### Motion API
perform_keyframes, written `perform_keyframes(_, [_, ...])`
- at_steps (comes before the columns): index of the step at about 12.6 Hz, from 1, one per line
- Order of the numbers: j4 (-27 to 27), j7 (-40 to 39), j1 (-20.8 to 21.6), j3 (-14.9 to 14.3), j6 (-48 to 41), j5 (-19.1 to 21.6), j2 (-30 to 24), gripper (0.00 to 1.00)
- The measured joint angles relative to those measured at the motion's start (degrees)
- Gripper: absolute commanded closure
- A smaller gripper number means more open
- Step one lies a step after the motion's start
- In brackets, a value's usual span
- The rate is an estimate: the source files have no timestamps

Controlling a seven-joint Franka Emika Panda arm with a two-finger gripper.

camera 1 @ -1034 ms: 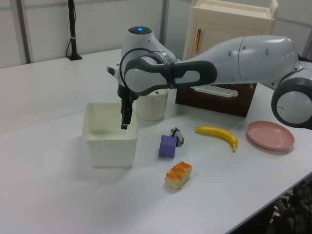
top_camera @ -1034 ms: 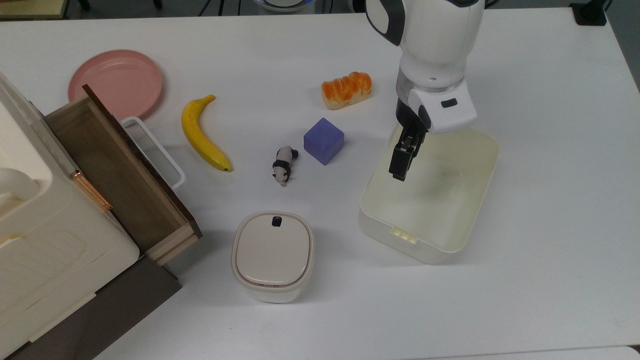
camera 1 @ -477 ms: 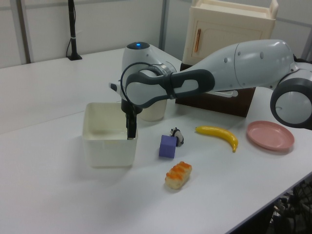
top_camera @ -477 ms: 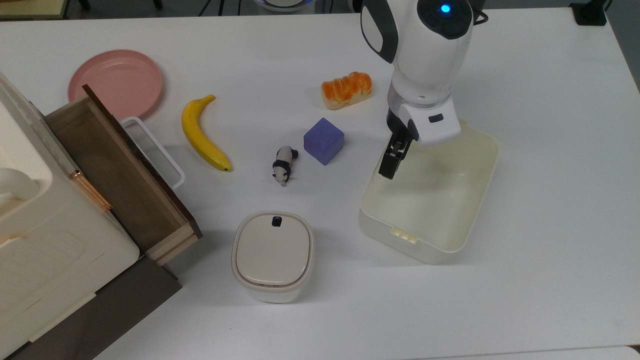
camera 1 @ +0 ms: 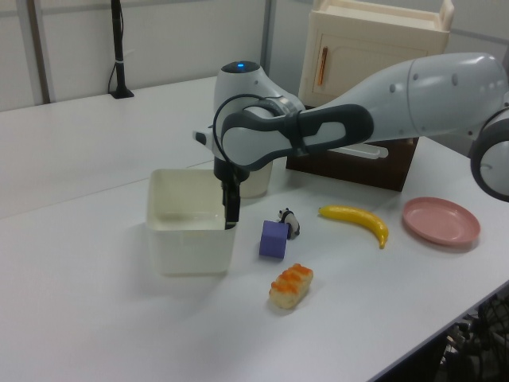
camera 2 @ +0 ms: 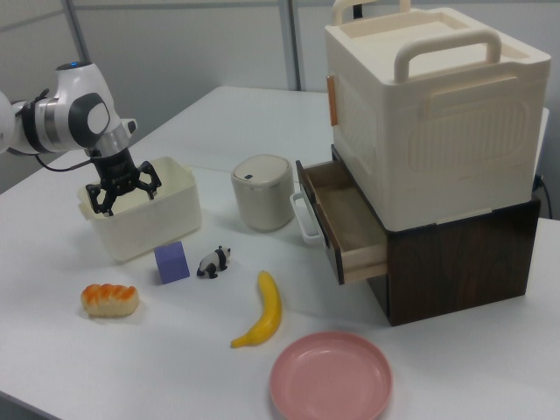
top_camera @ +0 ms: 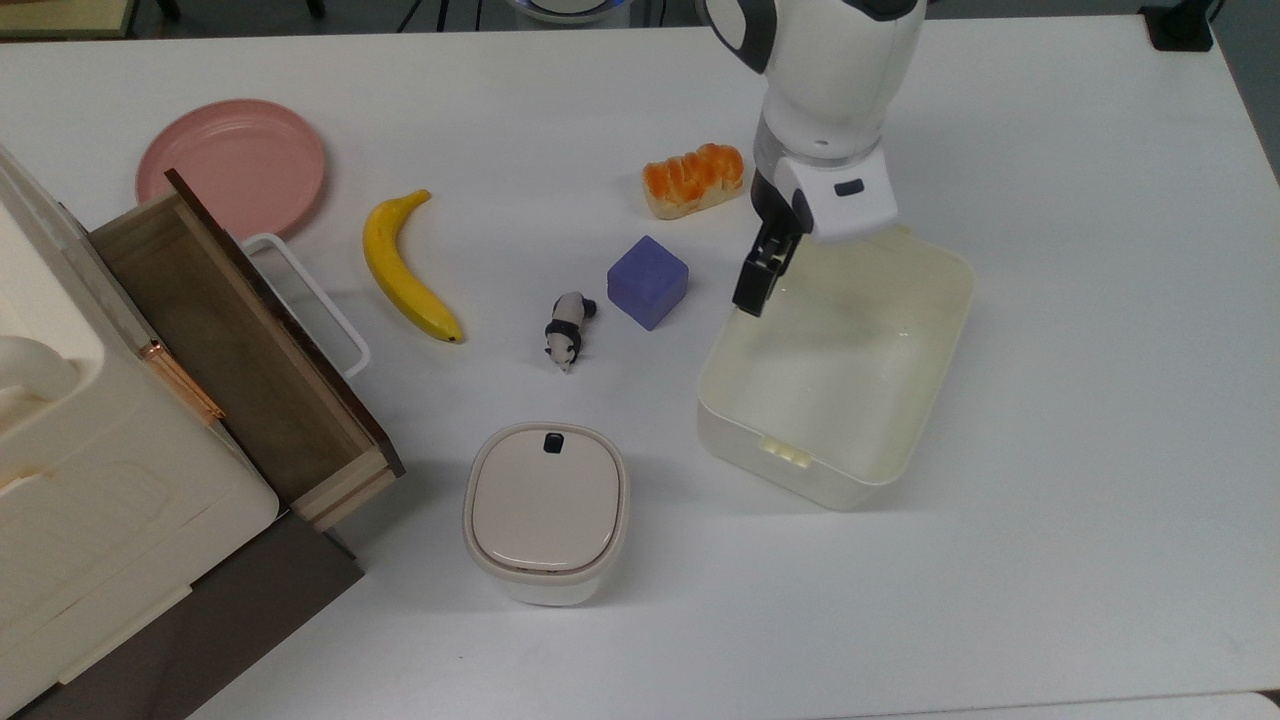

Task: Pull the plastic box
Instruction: 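Hook the box rim and pull the box toward the purple cube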

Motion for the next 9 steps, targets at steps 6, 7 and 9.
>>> perform_keyframes(6, [-4.13,-0.75,-0.68,-1.84,-2.01,0.00,-2.44,0.00])
perform_keyframes(7, [-4.86,-0.81,-0.68,-1.98,-2.01,0.00,-3.13,0.00])
perform_keyframes(9, [-6.33,-0.95,-0.68,-2.09,-2.01,0.00,-4.77,0.00])
